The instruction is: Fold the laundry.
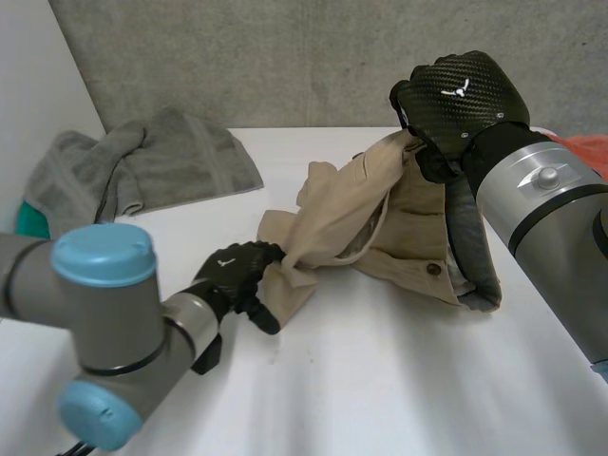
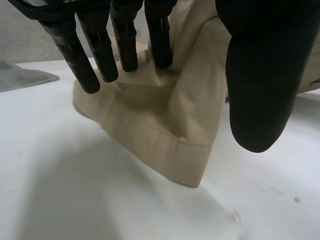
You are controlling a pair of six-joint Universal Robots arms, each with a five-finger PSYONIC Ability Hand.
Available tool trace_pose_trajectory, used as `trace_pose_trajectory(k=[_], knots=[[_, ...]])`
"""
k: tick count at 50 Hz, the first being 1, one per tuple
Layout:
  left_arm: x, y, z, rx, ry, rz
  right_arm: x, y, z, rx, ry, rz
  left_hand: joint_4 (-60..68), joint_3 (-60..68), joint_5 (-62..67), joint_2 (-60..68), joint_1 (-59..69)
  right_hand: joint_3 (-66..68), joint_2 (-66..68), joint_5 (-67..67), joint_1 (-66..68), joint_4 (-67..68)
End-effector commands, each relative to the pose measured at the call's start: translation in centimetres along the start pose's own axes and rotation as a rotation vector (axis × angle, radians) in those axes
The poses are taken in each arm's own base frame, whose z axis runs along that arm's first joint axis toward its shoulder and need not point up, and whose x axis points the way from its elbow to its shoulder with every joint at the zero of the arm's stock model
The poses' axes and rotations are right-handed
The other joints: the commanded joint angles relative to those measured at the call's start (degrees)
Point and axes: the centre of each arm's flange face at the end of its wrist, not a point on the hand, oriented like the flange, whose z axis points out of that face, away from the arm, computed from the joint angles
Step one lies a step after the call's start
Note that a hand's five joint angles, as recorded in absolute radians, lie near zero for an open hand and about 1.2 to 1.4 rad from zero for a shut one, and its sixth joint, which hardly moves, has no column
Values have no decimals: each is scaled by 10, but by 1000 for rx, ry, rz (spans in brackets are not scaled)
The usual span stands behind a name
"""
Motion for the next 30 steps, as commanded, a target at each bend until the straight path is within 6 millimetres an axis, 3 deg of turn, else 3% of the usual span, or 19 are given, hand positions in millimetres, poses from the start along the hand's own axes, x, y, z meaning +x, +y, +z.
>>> trace_pose_trajectory(k=[1, 9, 15, 22, 25, 30], knots=[[6, 8, 26, -11, 21, -91, -1, -1, -1, 0, 0, 9, 119, 114, 120, 114, 106, 118, 126, 121, 161, 113], [9, 16, 41, -3, -5, -134, 5, -7, -1, 13, 33, 21, 581, 576, 582, 576, 568, 118, 126, 121, 161, 113], [7, 10, 42, 24, -33, -135, 7, -9, 0, 21, 42, 21, 582, 577, 583, 577, 568, 118, 126, 121, 161, 113], [10, 16, 34, -7, -26, -117, 9, -4, 1, 3, 47, 16, 570, 566, 571, 566, 557, 118, 126, 121, 161, 113], [11, 2, 18, 21, -23, -116, 8, -2, 0, -3, 44, 15, 292, 287, 293, 287, 279, 118, 126, 121, 161, 113], [10, -6, -3, 43, -27, -119, 8, -2, 0, -2, 40, 15, 289, 285, 290, 285, 276, 118, 126, 121, 161, 113]])
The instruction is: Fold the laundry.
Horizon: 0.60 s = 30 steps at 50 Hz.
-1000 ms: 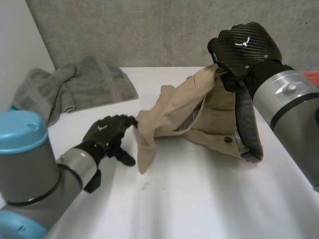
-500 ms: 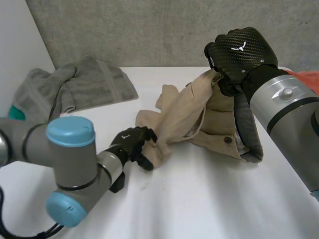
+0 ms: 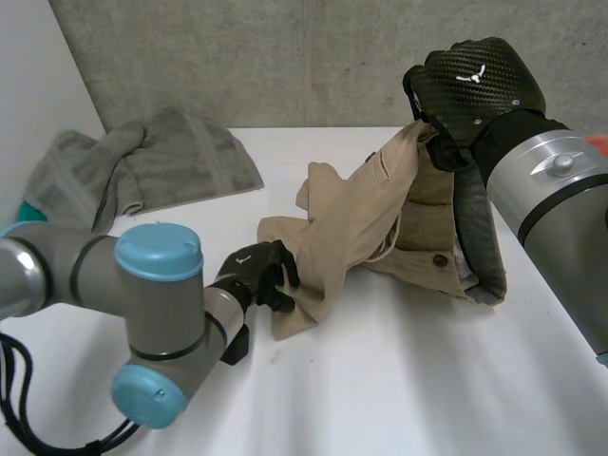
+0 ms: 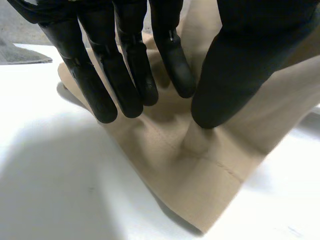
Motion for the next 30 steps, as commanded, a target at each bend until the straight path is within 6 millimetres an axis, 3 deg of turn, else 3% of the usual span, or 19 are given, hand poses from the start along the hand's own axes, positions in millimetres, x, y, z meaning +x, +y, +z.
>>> trace_pose_trajectory(k=[1, 9, 14, 25, 30], knots=[[0, -15, -32, 33, 0, -1, -1, 2, 0, -5, -7, -1, 9, 7, 8, 9, 21, 118, 126, 121, 161, 113], [1, -4, -35, 0, -1, 5, -3, 3, -1, -9, -13, -1, -38, -40, -39, -38, -26, 118, 126, 121, 161, 113], [-3, 8, -23, -26, -10, 8, -4, 5, -2, -14, -19, 1, -57, -58, -58, -56, -44, 118, 126, 121, 161, 113], [0, 12, 4, 11, 13, 14, -7, 8, -3, -22, -32, 0, -59, -60, -60, -58, -46, 118, 126, 121, 161, 113], [17, 25, 12, -1, 58, 78, -8, 8, -4, -24, -31, -2, -52, -53, -53, -51, -39, 118, 126, 121, 161, 113]])
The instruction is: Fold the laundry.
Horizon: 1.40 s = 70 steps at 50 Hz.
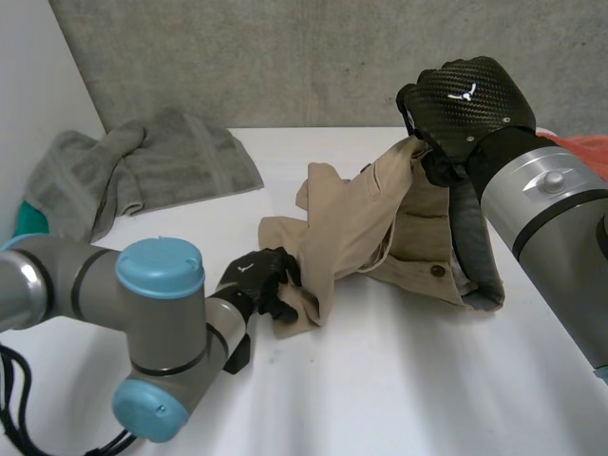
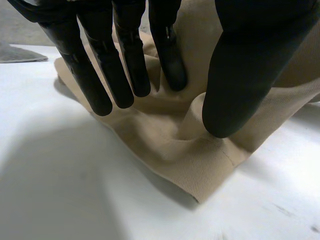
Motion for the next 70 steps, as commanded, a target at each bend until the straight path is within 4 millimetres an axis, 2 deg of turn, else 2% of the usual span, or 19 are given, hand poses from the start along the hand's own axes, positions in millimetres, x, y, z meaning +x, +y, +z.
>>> trace_pose_trajectory(k=[1, 7, 10, 14, 15, 21, 22, 29, 34, 40, 44, 49, 53, 57, 62, 63, 65, 66, 70], knots=[[17, 14, 12, -9, 48, 78, -1, 0, 0, -2, -1, -1, 57, 51, 55, 55, 50, 118, 126, 121, 161, 113], [19, 21, 15, -16, 40, 172, 4, 0, 1, -2, 18, -2, 402, 397, 401, 401, 396, 118, 126, 121, 161, 113], [16, 18, 13, -12, 8, 183, 6, -3, 1, 7, 24, -2, 403, 398, 402, 401, 396, 118, 126, 121, 161, 113], [18, -27, -4, 107, -60, 171, 11, -12, -1, 36, 37, -5, 403, 398, 402, 401, 396, 118, 126, 121, 161, 113], [13, -56, -17, 180, -97, 155, 12, -15, -2, 44, 39, -7, 403, 398, 402, 401, 396, 118, 126, 121, 161, 113], [-13, -146, -60, 425, -176, 117, 23, -40, -8, 102, 62, -15, 403, 398, 402, 401, 396, 118, 126, 121, 161, 113], [-13, -172, -77, 512, -174, 119, 24, -44, -9, 110, 64, -15, 403, 398, 402, 401, 396, 118, 126, 121, 161, 113], [4, -256, -150, 831, -105, 149, 49, -96, -23, 268, 144, -14, 403, 398, 402, 401, 396, 118, 126, 121, 161, 113], [23, -299, -197, 1019, -58, 164, 66, -130, -48, 373, 203, -12, 403, 398, 402, 401, 396, 118, 126, 121, 161, 113], [31, -321, -211, 1102, -40, 172, 67, -130, -56, 356, 204, 1, 403, 398, 402, 401, 396, 118, 126, 121, 161, 113], [24, -321, -183, 1057, -53, 171, 62, -112, -43, 272, 172, 28, 403, 398, 402, 401, 396, 118, 126, 121, 161, 113], [-1, -294, -98, 877, -112, 210, 66, -51, 10, 88, 165, 75, 403, 398, 402, 401, 396, 118, 126, 121, 161, 113], [-11, -277, -43, 840, -134, 296, 69, -4, 48, 1, 177, 135, 403, 398, 402, 401, 396, 118, 126, 121, 161, 113], [-26, -268, 10, 882, -167, 376, 70, 49, 102, 27, 234, 194, 403, 398, 402, 401, 396, 118, 126, 121, 161, 113], [-35, -266, 59, 957, -131, 424, 61, 85, 144, 165, 291, 182, 403, 398, 402, 401, 396, 83, 92, 87, 127, 78], [-35, -266, 63, 962, -122, 429, 58, 92, 150, 180, 293, 178, 297, 291, 295, 295, 290, -115, -107, -111, -72, -120], [-35, -266, 68, 970, -107, 435, 54, 109, 161, 175, 302, 162, -94, -100, -95, -96, -101, -582, -574, -579, -539, -587], [-33, -265, 70, 972, -97, 436, 52, 113, 162, 155, 296, 156, -297, -302, -298, -299, -304, -582, -574, -579, -539, -587], [-30, -257, 67, 944, -91, 432, 45, 129, 156, 3, 246, 135, -295, -300, -296, -296, -302, -582, -574, -579, -539, -587]])
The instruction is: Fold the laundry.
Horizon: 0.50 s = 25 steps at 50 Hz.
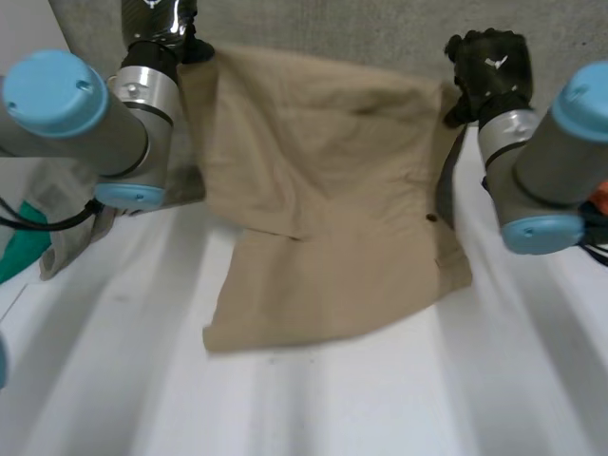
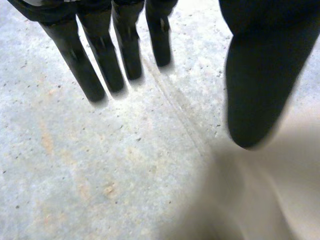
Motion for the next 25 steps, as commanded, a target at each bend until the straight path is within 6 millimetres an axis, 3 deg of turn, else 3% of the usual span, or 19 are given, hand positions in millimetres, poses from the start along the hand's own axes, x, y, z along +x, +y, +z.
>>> trace_pose_trajectory(k=[1, 6, 10, 13, 14, 15, 18, 19, 22, 23, 25], knots=[[6, 3, -6, -17, 28, -14, -7, 29, -6, -161, -40, -58, -148, -155, -148, -149, -90, -125, -112, -110, -109, -125], [2, -8, -24, -70, 26, -12, -1, 20, -29, -305, -88, -82, -148, -155, -148, -149, -90, -125, -112, -110, -109, -125], [4, -5, -51, -164, 43, -12, 11, 16, -61, -410, -140, -187, -133, -140, -133, -134, -75, -125, -112, -110, -109, -125], [5, -6, -84, -285, 60, -14, 17, 23, -78, -457, -186, -252, -113, -120, -112, -114, -55, -125, -112, -110, -109, -125], [6, -6, -93, -326, 65, -15, 19, 31, -92, -493, -234, -289, -108, -115, -107, -109, -50, -125, -112, -110, -109, -125], [7, -5, -115, -418, 79, -18, 19, 34, -98, -507, -253, -300, -71, -78, -71, -72, -13, -116, -103, -101, -100, -116], [9, -3, -148, -565, 102, -24, 13, 47, -123, -557, -351, -332, 12, 5, 12, 10, 69, 30, 43, 45, 46, 30], [13, -3, -170, -660, 121, -30, 12, 50, -128, -568, -371, -335, 44, 36, 44, 42, 101, 61, 73, 76, 77, 60], [19, -4, -203, -787, 157, -39, 9, 61, -144, -600, -426, -336, 81, 74, 81, 79, 138, 133, 146, 148, 149, 133], [23, -4, -222, -860, 182, -41, 8, 63, -146, -601, -438, -334, 97, 90, 98, 96, 155, 148, 161, 163, 164, 148], [26, -3, -238, -921, 200, -44, 7, 66, -150, -600, -460, -326, 141, 134, 141, 140, 199, 159, 171, 173, 174, 158]])
